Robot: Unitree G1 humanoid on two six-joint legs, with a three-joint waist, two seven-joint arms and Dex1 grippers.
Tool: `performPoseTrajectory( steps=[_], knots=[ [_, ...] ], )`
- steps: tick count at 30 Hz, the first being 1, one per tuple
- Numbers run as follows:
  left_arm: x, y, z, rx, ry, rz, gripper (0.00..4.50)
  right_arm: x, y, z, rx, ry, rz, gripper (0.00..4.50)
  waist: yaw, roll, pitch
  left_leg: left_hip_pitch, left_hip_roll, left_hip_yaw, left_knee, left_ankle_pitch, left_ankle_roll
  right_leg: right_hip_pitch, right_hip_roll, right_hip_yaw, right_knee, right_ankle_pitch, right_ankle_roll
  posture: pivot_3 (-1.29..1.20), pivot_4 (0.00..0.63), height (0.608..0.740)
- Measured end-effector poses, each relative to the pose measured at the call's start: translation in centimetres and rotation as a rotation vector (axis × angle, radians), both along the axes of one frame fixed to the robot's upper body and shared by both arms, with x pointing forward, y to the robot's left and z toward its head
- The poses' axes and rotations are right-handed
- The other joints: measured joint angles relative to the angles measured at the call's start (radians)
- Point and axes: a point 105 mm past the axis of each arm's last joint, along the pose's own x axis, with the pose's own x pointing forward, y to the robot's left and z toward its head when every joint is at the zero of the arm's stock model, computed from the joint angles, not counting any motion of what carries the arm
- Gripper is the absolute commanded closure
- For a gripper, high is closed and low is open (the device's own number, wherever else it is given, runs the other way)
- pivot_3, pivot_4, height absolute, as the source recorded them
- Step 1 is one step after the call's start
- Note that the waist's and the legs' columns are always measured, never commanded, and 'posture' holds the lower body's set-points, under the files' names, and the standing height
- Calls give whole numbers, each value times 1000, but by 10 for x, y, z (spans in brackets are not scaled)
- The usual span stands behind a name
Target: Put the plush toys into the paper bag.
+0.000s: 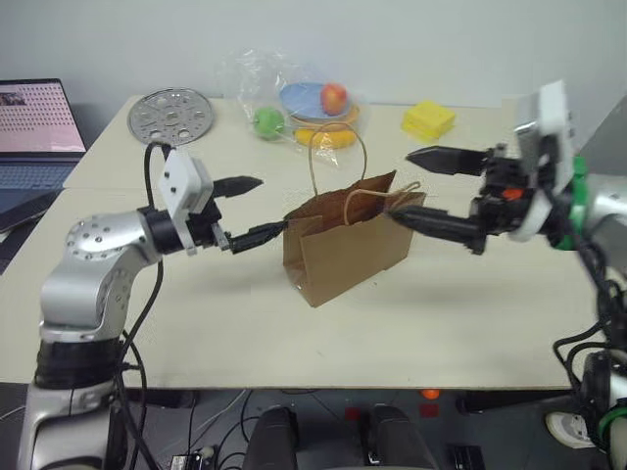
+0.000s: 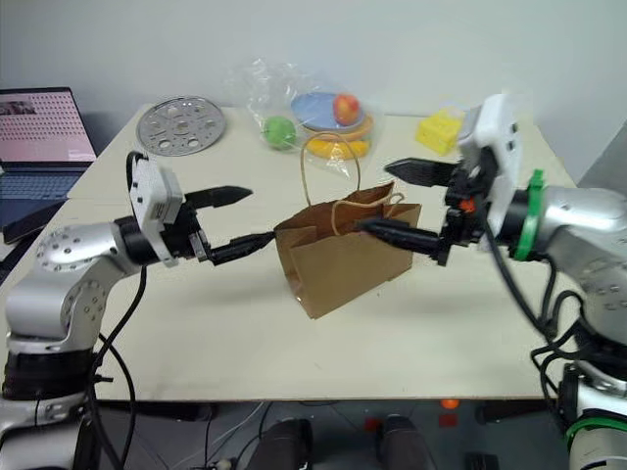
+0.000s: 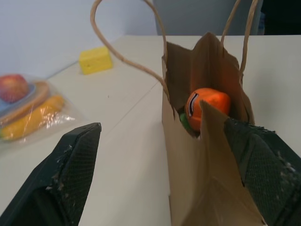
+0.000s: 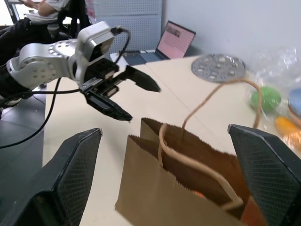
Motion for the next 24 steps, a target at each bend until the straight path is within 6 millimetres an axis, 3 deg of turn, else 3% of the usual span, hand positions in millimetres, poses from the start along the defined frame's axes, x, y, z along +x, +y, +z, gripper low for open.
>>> performPoseTrajectory(
  steps=[2,7,12,16,20,24],
  knots=[
    [-6,-13,-8,-36,19,-23,32,-5,-15,-2,-14,74,-34,0,5,0,0,0,-1,1,0,0,0,1,-3,1,-2,0,0,0,150,740],
    [-5,-34,-22,-79,57,-55,32,-17,-24,-20,-24,201,-51,0,5,-1,-1,0,-2,2,0,0,0,2,-2,1,-4,1,2,0,150,740],
    [5,-38,-34,-57,39,-27,32,-28,-20,-39,-58,243,-54,0,0,-1,-1,0,-3,1,0,0,0,2,2,1,-4,1,3,0,150,740],
    [19,-47,-63,-53,58,11,32,-38,-8,-47,-89,226,-37,0,-2,-1,-1,0,-2,1,0,0,0,1,4,1,-4,1,2,0,150,740],
    [19,-54,-67,-55,42,-19,32,-40,-5,-47,-122,194,-44,0,-4,-1,-1,0,-2,1,0,0,0,1,3,1,-4,1,2,0,150,740],
    [18,-61,-70,-84,46,-37,814,-39,-5,-44,-115,167,-51,0,-4,-1,-1,0,-2,1,0,0,0,1,3,1,-4,1,2,0,150,740]
  ],
)
